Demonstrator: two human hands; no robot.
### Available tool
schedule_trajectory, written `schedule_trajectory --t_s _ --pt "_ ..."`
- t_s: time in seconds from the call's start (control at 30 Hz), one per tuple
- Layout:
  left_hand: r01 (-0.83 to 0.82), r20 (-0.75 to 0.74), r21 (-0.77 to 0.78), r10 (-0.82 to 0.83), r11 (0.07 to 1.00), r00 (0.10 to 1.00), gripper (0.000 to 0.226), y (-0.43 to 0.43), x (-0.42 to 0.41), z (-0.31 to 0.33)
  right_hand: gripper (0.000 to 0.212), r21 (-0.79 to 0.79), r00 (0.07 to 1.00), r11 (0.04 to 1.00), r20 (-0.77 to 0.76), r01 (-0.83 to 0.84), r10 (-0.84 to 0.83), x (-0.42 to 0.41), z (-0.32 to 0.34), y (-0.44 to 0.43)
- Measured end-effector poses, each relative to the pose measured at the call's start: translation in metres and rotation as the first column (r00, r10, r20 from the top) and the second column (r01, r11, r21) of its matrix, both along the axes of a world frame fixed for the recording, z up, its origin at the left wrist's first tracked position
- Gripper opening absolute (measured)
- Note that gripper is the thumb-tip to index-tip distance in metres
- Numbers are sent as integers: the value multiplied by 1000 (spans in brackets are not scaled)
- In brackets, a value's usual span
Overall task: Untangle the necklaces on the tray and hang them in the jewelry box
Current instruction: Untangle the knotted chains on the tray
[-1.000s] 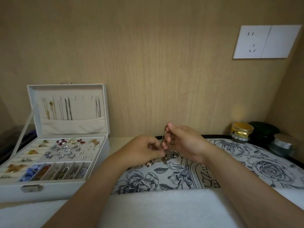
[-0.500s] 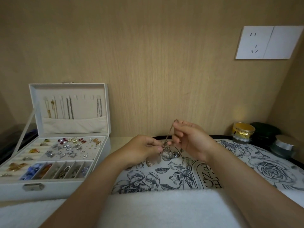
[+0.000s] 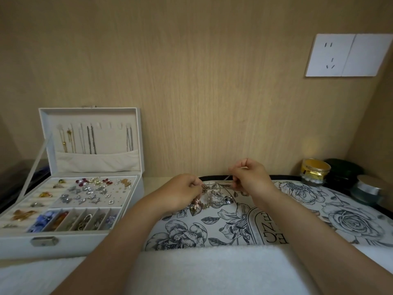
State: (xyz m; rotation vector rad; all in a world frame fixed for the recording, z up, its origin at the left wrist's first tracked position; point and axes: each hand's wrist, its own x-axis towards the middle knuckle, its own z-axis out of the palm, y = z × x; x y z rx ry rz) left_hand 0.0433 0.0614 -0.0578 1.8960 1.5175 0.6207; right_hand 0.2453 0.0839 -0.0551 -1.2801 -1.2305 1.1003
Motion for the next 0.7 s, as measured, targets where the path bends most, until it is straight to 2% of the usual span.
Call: schedule_trajectory --t_s 0.1,0.17,0.3,0.43,0.57,0.7 --pt "-9 64 -44 12 999 998 23 -1 3 -2 18 89 951 994 307 -64 34 -4 -4 0" --pt "3 114 -61 4 998 993 24 -3 4 -1 13 159 908 975 411 -158 80 -9 -5 -1" --pt "-10 144 -29 14 1000 989 31 -6 3 1 12 236 863 929 485 -284 141 -14 -3 -8" --pt "-60 177 -8 61 998 982 35 -4 1 -1 14 167 823 898 493 -407 282 -14 0 -17" --pt "-112 197 -13 112 994 974 45 -4 1 -3 9 158 808 882 497 -443 317 -14 -1 -15" --pt "-109 299 -120 141 987 944 44 -5 1 0 3 180 770 880 580 -440 266 -12 -5 -11"
